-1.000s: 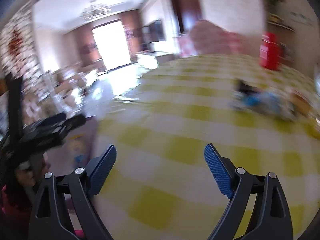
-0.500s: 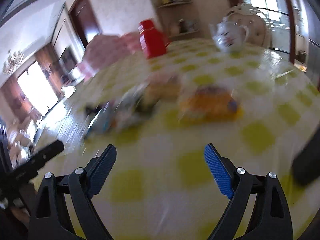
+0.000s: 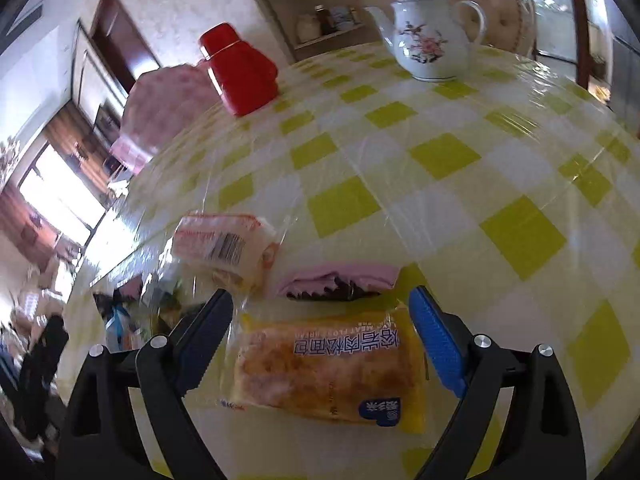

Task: Organize snacks
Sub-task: 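Return to the table and grasp the orange pastry bread bag with the right tool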

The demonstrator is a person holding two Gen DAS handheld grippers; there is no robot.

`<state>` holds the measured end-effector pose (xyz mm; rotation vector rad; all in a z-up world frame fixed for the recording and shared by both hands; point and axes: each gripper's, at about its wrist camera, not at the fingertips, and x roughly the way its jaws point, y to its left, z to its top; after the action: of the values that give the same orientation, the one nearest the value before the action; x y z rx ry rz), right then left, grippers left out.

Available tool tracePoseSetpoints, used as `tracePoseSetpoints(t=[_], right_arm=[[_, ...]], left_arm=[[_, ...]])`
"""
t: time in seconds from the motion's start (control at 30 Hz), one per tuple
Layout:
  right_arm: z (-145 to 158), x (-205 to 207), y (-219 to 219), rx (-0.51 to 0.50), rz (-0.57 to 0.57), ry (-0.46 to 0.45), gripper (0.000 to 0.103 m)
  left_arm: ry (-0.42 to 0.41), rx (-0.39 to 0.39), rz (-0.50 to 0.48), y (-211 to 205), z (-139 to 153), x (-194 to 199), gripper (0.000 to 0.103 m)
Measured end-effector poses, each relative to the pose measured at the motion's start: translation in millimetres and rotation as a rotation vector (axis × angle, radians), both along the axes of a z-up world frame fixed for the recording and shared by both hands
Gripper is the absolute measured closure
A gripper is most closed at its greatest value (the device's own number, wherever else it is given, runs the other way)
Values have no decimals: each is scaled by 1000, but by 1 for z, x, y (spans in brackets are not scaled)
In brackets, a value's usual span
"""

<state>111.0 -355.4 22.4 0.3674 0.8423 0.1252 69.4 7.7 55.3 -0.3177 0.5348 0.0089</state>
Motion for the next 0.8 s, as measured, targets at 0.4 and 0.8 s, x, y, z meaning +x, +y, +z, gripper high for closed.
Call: tracePoseSetpoints(t=[0.4, 0.8], right_arm=[[18, -64, 71, -229, 161, -46, 15], [-10, -41, 86, -335, 313, -1, 39]], left_arm=[[55, -20, -32, 1, -4, -3, 2], [247, -30, -203, -20, -21, 8, 2]])
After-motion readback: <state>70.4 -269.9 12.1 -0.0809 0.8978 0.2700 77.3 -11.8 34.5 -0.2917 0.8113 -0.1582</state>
